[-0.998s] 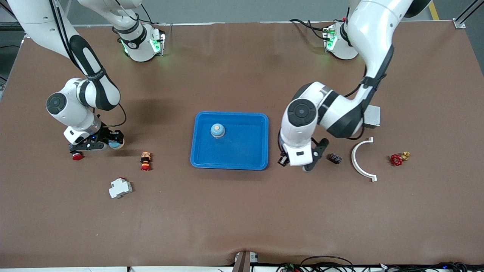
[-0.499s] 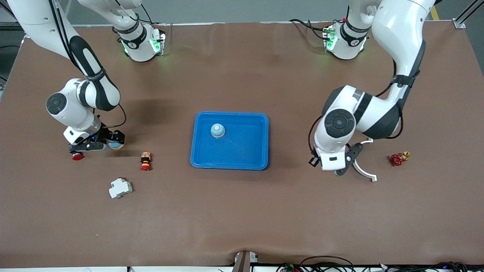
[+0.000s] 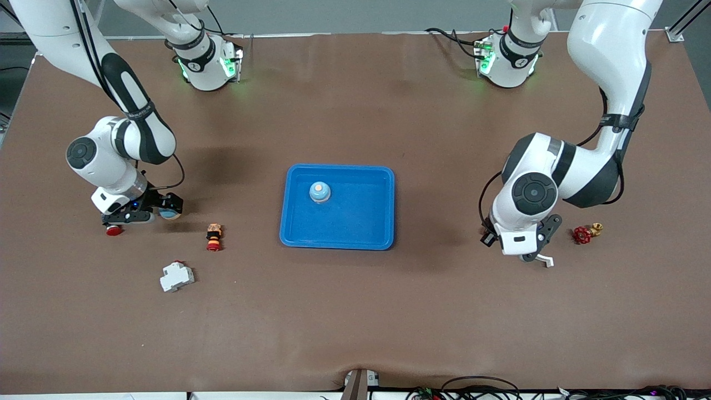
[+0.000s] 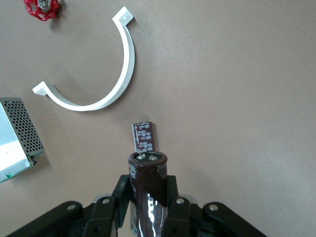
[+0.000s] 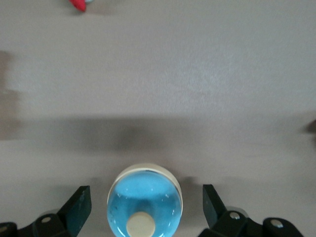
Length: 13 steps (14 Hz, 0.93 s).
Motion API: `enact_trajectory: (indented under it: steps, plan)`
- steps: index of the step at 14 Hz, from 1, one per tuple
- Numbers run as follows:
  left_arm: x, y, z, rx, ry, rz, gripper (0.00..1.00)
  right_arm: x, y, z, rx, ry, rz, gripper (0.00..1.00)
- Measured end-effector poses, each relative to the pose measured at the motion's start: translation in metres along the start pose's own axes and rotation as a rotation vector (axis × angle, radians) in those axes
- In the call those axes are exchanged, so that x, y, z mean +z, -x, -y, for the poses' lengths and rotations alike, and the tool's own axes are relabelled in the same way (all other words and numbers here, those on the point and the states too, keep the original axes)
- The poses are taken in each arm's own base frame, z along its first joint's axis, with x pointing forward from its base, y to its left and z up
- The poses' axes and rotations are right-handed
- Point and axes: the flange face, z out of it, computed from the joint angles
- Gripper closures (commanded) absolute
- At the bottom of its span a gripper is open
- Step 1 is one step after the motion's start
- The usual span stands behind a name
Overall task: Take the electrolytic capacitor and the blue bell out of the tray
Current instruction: 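Carry the capacitor to the white arc while the right gripper lowers the bell, then release the capacitor with the left gripper while the right gripper grasps the bell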
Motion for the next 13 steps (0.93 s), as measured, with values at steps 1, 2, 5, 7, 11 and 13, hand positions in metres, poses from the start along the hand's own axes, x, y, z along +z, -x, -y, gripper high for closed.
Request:
enact_trajectory:
  steps: [1, 2, 5, 7, 11, 13]
  plan:
    - [0.003, -0.004, 0.004, 0.010, -0.008, -0.001, 1.00, -0.004, -0.004, 0.001, -0.003, -0.001, -0.005, 0.00]
    - [0.007, -0.010, 0.009, 0.013, -0.016, 0.000, 1.00, -0.010, -0.009, 0.004, -0.008, -0.006, -0.005, 0.00]
    - [0.019, -0.027, 0.021, 0.017, -0.039, 0.006, 1.00, -0.045, -0.028, 0.019, 0.010, -0.038, 0.046, 0.00]
    - [0.029, -0.038, 0.031, 0.049, -0.067, -0.022, 1.00, -0.079, -0.042, 0.034, 0.058, -0.057, 0.085, 0.00]
    - [0.052, -0.068, 0.056, 0.109, -0.109, -0.014, 1.00, -0.126, -0.051, 0.099, 0.185, -0.064, 0.115, 0.00]
    - [0.065, -0.081, 0.066, 0.130, -0.125, -0.008, 1.00, -0.133, -0.047, 0.145, 0.258, -0.060, 0.119, 0.00]
